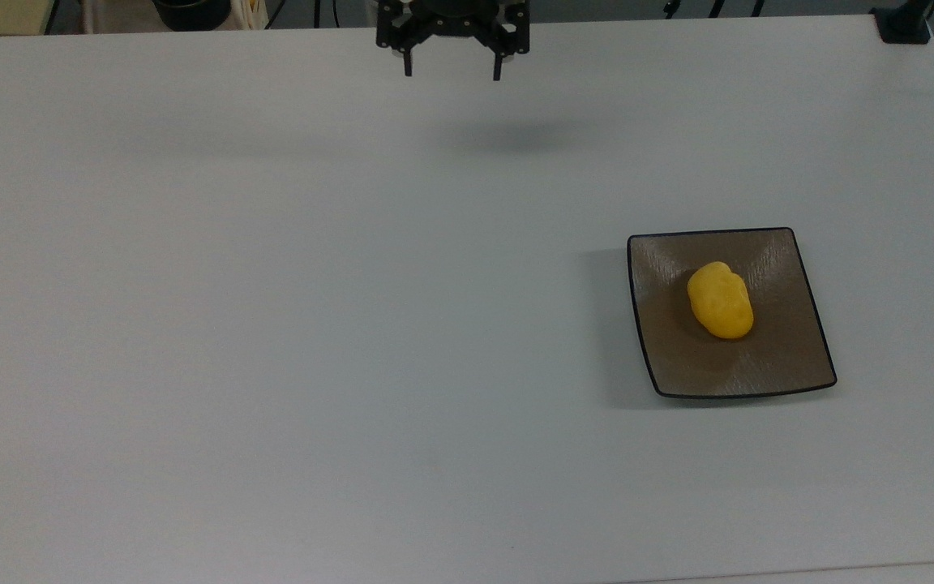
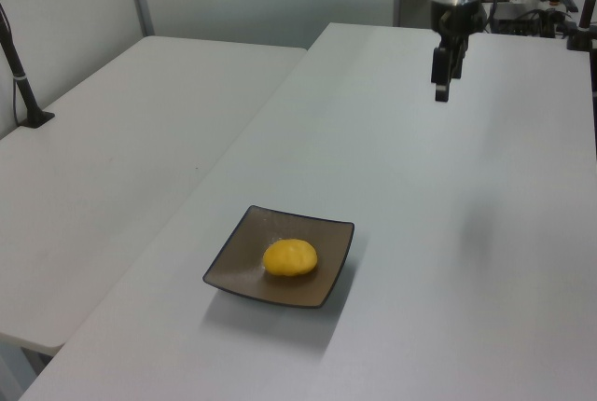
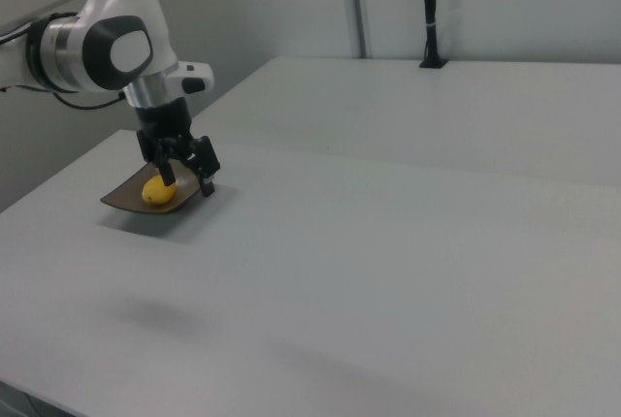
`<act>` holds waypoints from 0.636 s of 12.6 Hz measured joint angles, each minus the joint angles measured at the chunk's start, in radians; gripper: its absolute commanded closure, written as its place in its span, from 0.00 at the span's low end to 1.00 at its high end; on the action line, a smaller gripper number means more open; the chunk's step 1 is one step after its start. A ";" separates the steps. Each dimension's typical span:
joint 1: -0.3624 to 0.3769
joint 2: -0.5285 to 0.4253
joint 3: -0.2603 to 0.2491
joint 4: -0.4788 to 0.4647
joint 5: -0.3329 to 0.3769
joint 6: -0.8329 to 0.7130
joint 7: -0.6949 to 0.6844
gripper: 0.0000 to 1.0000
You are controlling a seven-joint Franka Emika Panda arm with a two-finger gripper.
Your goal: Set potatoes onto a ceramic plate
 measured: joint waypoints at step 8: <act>-0.038 -0.022 -0.030 0.000 0.009 0.000 -0.038 0.00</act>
